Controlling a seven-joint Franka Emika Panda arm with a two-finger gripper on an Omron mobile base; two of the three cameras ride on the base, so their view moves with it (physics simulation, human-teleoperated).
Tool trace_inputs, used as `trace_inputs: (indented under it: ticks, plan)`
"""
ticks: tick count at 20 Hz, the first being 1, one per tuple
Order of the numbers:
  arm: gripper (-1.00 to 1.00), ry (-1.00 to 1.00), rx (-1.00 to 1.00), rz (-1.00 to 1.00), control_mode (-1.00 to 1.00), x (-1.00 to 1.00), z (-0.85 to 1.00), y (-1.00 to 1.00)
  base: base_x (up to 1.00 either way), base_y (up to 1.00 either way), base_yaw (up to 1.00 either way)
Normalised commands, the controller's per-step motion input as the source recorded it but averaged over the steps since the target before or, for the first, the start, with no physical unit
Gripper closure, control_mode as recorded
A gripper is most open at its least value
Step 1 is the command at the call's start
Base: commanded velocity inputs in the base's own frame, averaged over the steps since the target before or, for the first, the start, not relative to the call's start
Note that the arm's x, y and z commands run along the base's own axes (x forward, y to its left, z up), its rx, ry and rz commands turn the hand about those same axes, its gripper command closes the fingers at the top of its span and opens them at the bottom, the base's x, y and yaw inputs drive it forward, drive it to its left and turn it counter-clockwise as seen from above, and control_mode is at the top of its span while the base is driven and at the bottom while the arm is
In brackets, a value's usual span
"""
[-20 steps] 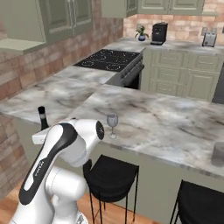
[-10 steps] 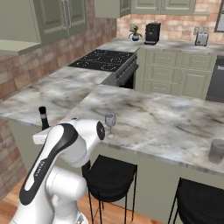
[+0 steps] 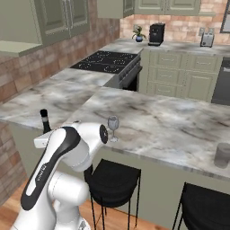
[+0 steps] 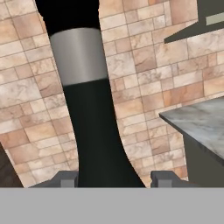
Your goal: There is a wine glass and glass cup on the dining counter. Place the wine bottle next to the wine glass and the juice bottle next to the glass cup.
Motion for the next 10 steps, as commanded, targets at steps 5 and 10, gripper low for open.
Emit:
trace_inputs:
  ticks: [5,10]
  plan:
    - [1.0,0.0,0.0,0.0,1.0,0.0,0.0,0.0,0.0,0.0,0.0]
    - [1.0,0.01,0.05,-0.15,-1.0,0.0,0.28,-0.21,0.0,0.0,0.0]
